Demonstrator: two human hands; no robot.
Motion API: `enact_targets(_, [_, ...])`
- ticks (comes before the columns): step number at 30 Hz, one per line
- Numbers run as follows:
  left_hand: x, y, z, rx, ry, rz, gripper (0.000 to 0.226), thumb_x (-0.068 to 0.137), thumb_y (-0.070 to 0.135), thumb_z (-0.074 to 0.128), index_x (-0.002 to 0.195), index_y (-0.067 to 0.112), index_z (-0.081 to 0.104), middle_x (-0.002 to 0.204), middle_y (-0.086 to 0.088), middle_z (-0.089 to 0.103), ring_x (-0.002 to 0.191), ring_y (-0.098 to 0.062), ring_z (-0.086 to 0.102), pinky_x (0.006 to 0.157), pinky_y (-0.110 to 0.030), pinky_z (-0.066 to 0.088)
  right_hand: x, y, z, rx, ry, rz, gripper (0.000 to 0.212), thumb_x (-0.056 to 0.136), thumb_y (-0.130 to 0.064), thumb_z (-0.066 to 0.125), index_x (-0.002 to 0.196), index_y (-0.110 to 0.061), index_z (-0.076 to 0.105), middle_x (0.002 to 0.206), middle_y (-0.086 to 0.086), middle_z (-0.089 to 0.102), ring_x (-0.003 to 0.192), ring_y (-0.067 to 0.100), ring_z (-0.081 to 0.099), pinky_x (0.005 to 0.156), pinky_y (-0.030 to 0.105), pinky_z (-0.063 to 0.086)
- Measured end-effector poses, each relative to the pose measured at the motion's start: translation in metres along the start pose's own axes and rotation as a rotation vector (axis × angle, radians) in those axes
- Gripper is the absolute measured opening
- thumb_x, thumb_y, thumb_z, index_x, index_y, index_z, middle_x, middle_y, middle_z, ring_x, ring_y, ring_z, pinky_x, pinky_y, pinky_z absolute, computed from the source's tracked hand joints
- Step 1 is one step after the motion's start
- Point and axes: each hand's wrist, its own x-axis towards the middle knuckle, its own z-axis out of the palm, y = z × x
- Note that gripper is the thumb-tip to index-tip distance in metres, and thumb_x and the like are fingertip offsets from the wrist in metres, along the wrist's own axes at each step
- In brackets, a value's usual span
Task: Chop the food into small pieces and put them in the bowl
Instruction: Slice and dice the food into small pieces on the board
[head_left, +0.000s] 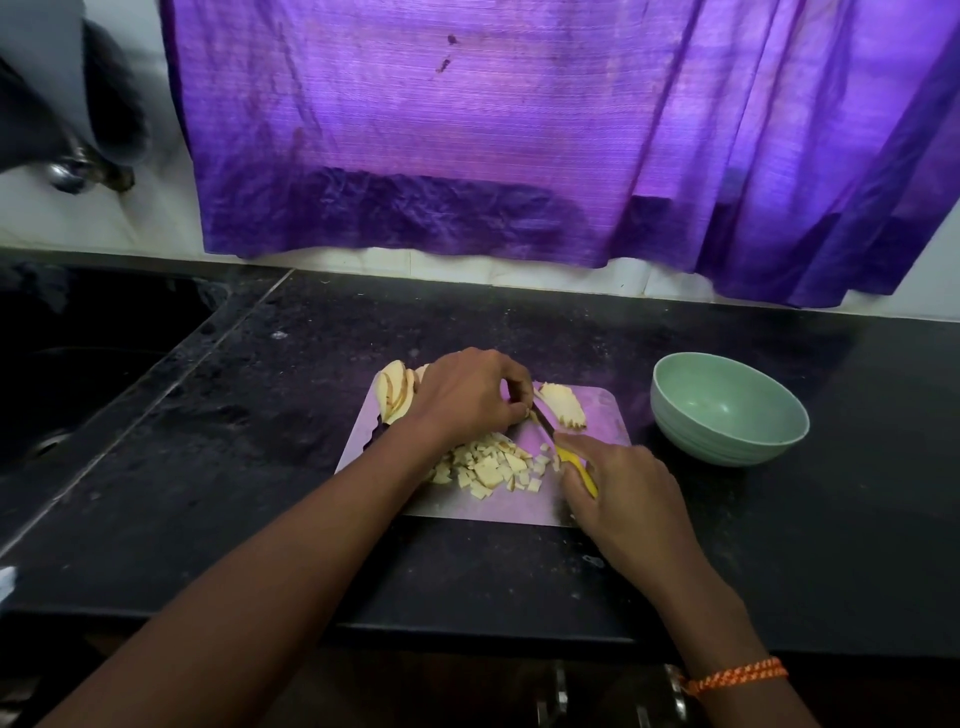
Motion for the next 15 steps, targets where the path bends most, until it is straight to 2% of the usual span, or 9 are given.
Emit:
enact_targets(3, [-0.001, 0.002, -0.001, -0.004, -0.003, -0.001, 0.007, 0.095, 0.039, 0.075, 0.093, 0.035, 0.079, 0.084, 0.020, 0.068, 0.067, 0.000, 0.055, 0.050, -0.020, 0.028, -0.015, 0.005, -0.005, 0.013, 0.035, 0.012, 0.041, 0.099, -0.042, 0.054, 0.139, -0.038, 0.062, 0.086, 0.004, 0.069, 0.075, 0.023, 0.060, 0.068, 0.038, 0.051])
enact_targets(5, [-0.003, 0.004, -0.001, -0.006, 0.003, -0.003, 0.006, 0.095, 0.038, 0.075, 0.092, 0.034, 0.079, 0.081, 0.020, 0.066, 0.067, 0.000, 0.056, 0.050, -0.020, 0.029, -0.021, 0.010, -0.008, 0.015, 0.038, 0.020, 0.043, 0.099, -0.045, 0.050, 0.139, -0.037, 0.062, 0.080, 0.003, 0.068, 0.071, 0.021, 0.059, 0.065, 0.037, 0.050])
enact_targets(8, [-0.003, 0.003, 0.000, -0.014, 0.007, -0.006, 0.005, 0.094, 0.036, 0.076, 0.090, 0.034, 0.079, 0.077, 0.023, 0.062, 0.073, -0.004, 0.061, 0.051, -0.022, 0.031, -0.024, 0.013, -0.008, 0.114, 0.040, 0.042, 0.050, 0.095, -0.053, 0.043, 0.139, -0.039, 0.062, 0.080, -0.003, 0.069, 0.072, 0.016, 0.060, 0.071, 0.037, 0.053])
enact_targets(10, [-0.001, 0.001, 0.001, -0.025, 0.002, -0.014, 0.004, 0.094, 0.037, 0.078, 0.091, 0.034, 0.079, 0.074, 0.029, 0.057, 0.074, -0.004, 0.061, 0.052, -0.022, 0.033, -0.019, 0.016, -0.007, 0.175, 0.102, 0.061, 0.050, 0.094, -0.051, 0.045, 0.139, -0.038, 0.061, 0.087, -0.003, 0.074, 0.076, 0.018, 0.064, 0.074, 0.040, 0.056])
enact_targets(13, [0.003, -0.003, 0.004, -0.058, 0.002, -0.027, 0.006, 0.092, 0.040, 0.082, 0.091, 0.033, 0.082, 0.071, 0.031, 0.054, 0.073, -0.001, 0.061, 0.054, -0.021, 0.037, -0.004, 0.025, -0.010, 0.134, 0.214, 0.131, 0.048, 0.093, -0.047, 0.047, 0.137, -0.034, 0.062, 0.090, 0.001, 0.075, 0.078, 0.025, 0.066, 0.072, 0.042, 0.057])
enact_targets(15, [0.005, -0.004, 0.006, -0.074, 0.003, -0.020, 0.006, 0.092, 0.039, 0.083, 0.091, 0.032, 0.082, 0.070, 0.029, 0.057, 0.073, -0.001, 0.062, 0.054, -0.021, 0.037, 0.004, 0.031, -0.012, 0.074, 0.190, 0.166, 0.049, 0.091, -0.047, 0.044, 0.134, -0.033, 0.065, 0.085, 0.001, 0.072, 0.078, 0.028, 0.065, 0.069, 0.043, 0.056])
